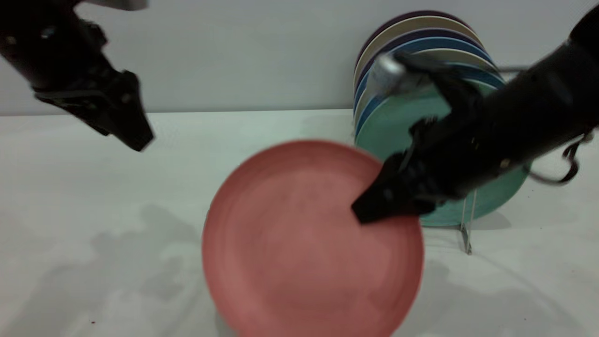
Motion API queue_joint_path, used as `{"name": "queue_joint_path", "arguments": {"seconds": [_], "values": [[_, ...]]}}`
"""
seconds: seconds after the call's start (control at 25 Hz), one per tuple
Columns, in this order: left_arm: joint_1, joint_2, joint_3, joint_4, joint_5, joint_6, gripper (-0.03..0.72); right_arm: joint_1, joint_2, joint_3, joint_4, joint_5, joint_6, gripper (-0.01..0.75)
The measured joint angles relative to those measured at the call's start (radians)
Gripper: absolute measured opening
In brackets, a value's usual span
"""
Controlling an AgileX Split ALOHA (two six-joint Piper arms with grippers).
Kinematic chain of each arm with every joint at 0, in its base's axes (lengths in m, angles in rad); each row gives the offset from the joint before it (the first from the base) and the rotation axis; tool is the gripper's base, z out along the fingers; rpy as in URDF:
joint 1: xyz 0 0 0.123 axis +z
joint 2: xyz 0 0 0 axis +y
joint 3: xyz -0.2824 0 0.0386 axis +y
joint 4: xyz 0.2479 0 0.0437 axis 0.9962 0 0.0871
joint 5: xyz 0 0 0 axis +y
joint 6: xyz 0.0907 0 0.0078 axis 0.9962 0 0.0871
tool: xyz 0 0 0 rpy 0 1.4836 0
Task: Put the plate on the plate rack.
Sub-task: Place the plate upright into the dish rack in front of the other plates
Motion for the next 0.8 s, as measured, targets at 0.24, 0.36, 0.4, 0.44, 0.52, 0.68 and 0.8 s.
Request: {"name": "queue_joint_path", "arguments": {"seconds": [0.24, 0.36, 0.4, 0.44, 0.52, 0.68, 0.8], "values": [[0.032, 0.0, 0.0, -0.001, -0.04, -0.009, 0.455, 0.0, -0.155, 0.0, -0.151, -0.05, 0.087, 0.086], [0.035, 0.0, 0.0, -0.002, -0.085, -0.018, 0.427, 0.0, -0.235, 0.0, -0.294, -0.057, 0.194, 0.086], [0.035, 0.0, 0.0, -0.002, -0.099, -0.031, 0.42, 0.0, -0.262, 0.0, -0.356, -0.057, 0.234, 0.086], [0.037, 0.0, 0.0, -0.003, -0.111, -0.046, 0.415, 0.0, -0.288, 0.0, -0.409, -0.057, 0.275, 0.086], [0.038, 0.013, 0.0, -0.003, -0.132, -0.074, 0.404, 0.0, -0.33, 0.0, -0.499, -0.057, 0.348, 0.086], [0.038, 0.058, 0.0, -0.004, -0.142, -0.105, 0.396, 0.0, -0.387, 0.0, -0.709, -0.055, 0.465, 0.086], [0.038, 0.087, 0.0, -0.004, -0.142, -0.116, 0.394, 0.0, -0.402, 0.0, -0.837, -0.052, 0.515, 0.086]]}}
